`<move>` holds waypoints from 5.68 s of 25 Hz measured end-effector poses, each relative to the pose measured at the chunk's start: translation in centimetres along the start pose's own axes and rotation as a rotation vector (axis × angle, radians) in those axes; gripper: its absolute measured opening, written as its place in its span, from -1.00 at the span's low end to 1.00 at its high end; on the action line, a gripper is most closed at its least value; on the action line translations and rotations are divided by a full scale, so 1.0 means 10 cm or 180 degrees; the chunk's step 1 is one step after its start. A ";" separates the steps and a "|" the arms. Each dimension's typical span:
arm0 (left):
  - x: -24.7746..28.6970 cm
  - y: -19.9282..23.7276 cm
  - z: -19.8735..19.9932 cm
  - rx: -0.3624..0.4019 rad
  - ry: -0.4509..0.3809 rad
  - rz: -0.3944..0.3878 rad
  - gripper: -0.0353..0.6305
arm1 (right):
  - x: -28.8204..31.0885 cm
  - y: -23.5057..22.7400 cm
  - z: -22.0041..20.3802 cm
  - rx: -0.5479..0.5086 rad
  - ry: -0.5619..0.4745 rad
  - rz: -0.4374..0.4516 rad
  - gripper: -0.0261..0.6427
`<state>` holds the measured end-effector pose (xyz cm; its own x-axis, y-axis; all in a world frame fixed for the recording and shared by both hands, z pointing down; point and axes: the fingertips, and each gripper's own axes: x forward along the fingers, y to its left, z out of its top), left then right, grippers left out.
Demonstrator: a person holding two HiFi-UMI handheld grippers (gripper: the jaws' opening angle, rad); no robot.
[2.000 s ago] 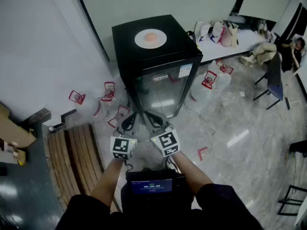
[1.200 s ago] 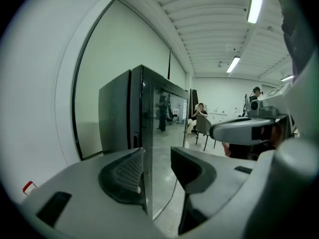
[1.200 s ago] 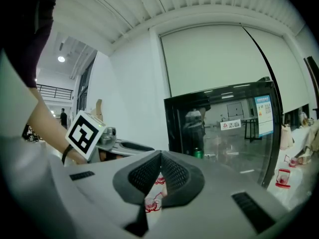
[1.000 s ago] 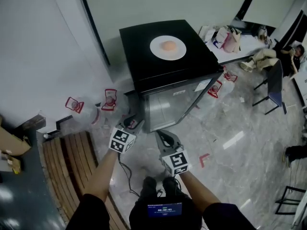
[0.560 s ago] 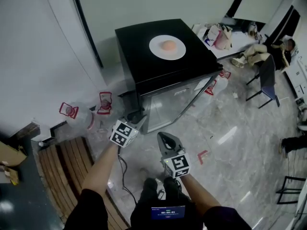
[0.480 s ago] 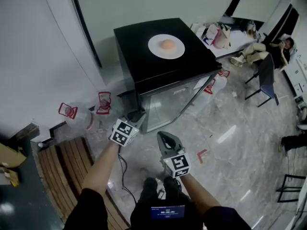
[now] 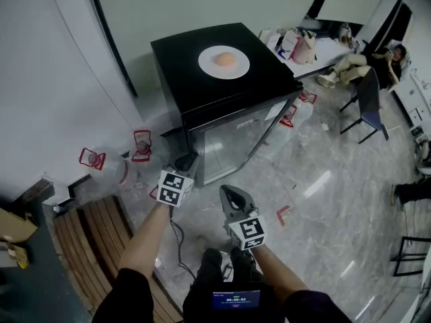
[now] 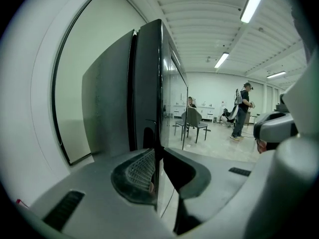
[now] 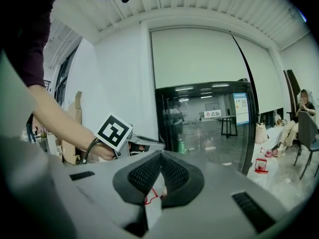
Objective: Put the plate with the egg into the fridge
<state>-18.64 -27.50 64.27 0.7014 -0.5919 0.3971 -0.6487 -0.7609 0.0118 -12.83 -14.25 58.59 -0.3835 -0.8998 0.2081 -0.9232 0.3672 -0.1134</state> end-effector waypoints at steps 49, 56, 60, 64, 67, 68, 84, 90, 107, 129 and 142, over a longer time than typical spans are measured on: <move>0.16 -4.73 0.53 -0.0193 -0.0327 0.0930 -0.86 | -3.86 -2.07 -1.23 0.0632 -0.0010 -0.0612 -0.89; -0.50 -4.09 1.10 0.0834 -0.0611 0.0780 -0.87 | -3.24 -1.60 -0.54 0.0309 -0.0171 -0.0030 -0.89; -0.77 -3.44 1.43 0.1482 -0.0591 0.0830 -0.87 | -2.73 -1.29 0.08 -0.0331 -0.0447 0.0178 -0.89; -0.90 -2.76 1.76 0.1923 -0.0571 0.0772 -0.87 | -2.13 -0.98 0.62 -0.0929 -0.0538 0.0282 -0.89; -0.98 -2.21 2.00 0.2104 -0.0536 0.0706 -0.87 | -1.62 -0.78 0.94 -0.1444 -0.0533 0.0256 -0.89; -1.00 -2.02 2.08 0.2168 -0.0506 0.0676 -0.87 | -1.46 -0.74 1.06 -0.1664 -0.0569 0.0219 -0.89; 0.49 0.76 3.15 0.2339 0.0932 0.0406 -0.87 | 0.29 -0.98 2.04 -0.4108 -0.0238 0.0044 -0.89; 1.30 1.26 3.23 0.2333 0.1442 0.0263 -0.87 | 0.71 -1.17 2.23 -0.4396 -0.0289 0.0043 -0.89; 1.76 1.38 3.01 0.2463 0.1766 -0.0321 -0.87 | 1.19 -1.48 2.27 -0.4547 0.0219 0.0024 -0.71; 1.58 0.70 2.99 0.2683 0.1484 -0.0828 -0.87 | 1.06 -1.51 2.08 -0.5009 0.0463 -0.0283 -0.74; 1.17 0.61 3.26 0.2479 0.0701 -0.0478 -0.87 | 0.88 -1.34 2.11 -0.5116 0.0358 -0.0516 -0.87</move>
<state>-4.73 -47.72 39.12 0.6378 -0.4651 0.6140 -0.1051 -0.8422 -0.5288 -3.33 -32.10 41.42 -0.2176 -0.9572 0.1907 0.0039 0.1945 0.9809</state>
